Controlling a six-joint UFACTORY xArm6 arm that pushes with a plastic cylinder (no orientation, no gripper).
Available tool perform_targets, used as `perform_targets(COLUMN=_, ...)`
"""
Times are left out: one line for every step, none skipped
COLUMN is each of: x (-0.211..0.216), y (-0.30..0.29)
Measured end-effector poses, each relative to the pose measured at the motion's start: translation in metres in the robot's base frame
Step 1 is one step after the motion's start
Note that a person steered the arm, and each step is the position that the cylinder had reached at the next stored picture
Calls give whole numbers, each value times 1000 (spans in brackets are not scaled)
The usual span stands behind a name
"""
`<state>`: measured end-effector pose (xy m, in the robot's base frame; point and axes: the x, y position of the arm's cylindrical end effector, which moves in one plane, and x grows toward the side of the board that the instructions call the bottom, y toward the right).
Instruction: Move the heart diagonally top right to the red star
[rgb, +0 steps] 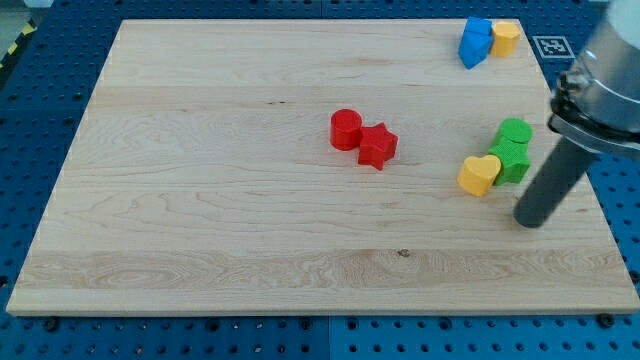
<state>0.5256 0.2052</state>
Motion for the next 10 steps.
perform_targets(x=-25, y=-7)
perform_targets(x=-20, y=-7)
perform_targets(x=-9, y=-13)
perform_targets(x=-25, y=-31)
perform_targets(x=-53, y=-45)
perform_targets(x=-58, y=-48)
perform_targets(x=-53, y=-50)
perform_targets(x=-90, y=-51)
perform_targets(x=-104, y=-51)
perform_targets(x=-99, y=-54)
